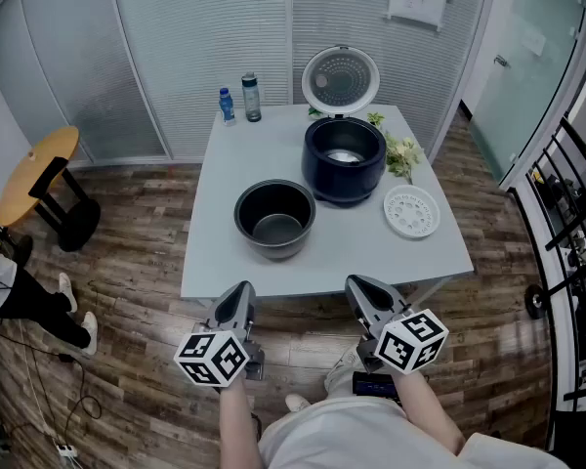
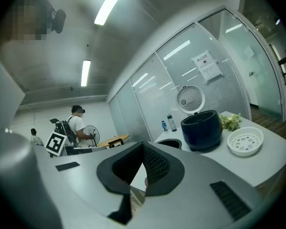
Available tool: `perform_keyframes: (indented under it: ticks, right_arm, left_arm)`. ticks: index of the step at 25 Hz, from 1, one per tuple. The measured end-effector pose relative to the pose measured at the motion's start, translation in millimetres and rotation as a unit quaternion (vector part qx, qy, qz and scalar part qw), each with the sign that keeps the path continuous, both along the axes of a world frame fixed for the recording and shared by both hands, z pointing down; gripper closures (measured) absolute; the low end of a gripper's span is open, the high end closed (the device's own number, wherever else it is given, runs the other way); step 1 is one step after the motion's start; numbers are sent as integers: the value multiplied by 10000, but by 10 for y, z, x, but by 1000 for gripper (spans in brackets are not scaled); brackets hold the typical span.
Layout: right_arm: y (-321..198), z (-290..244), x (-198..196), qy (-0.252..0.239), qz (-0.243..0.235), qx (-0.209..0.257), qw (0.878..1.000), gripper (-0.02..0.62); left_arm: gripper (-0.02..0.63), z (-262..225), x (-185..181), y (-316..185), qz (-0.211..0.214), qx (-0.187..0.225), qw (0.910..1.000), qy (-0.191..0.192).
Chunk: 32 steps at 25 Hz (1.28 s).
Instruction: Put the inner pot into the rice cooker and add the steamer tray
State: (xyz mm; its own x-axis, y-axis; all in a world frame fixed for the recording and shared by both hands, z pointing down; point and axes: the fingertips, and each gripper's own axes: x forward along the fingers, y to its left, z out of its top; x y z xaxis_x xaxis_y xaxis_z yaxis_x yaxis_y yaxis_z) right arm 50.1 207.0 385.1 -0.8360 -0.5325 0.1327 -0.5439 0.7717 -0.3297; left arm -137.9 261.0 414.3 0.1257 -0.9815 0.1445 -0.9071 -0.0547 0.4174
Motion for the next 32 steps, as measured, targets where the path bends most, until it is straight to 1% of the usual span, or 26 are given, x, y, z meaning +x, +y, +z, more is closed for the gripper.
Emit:
perform_keyframes:
  ticks: [4,11,14,15,16,17,18,21,26,29,32]
  right_arm:
    - [36,82,91,135,107,-59,9998,578]
    - [72,235,251,273,221,-159,9993,578]
    - [82,254,253,272,133,-136,9994,577]
    - [93,257,230,258,27,-165,9995,567]
    - [104,261,202,264,-82,-201,9994,448]
    - [110,266,180,300,-152,-225,9992,346]
    - [109,269,171,355,-172,-228,9990,339]
    - [72,266,216,457,-75,-215,9987,339]
    - [-35,403,356,548,-25,-406,9977,339]
    - [-226,508,407,547,6,-559,9969,339]
    - [-529,590,336,505,-77,-702,9962,339]
  left_arm:
    - [595,67,38,83,-53,-44,10000,68]
    - [595,87,88,128,-86,-87,9999,-68]
    - [592,56,162,110,106,40,9999,-85]
    - [420,43,194,87,202,75,9997,-66]
    - [318,35,208,65,236,86,9997,-78]
    - [319,34,206,48,211,79,9997,-128]
    - [319,46,199,37,175,50,9997,-191]
    - [319,116,198,-3,88,-57,9996,-248]
    - [319,293,237,-124,-38,-240,9995,-185]
    - [319,362,220,-289,-105,-330,9993,-165]
    - [321,447,88,-531,-304,-488,9981,-199]
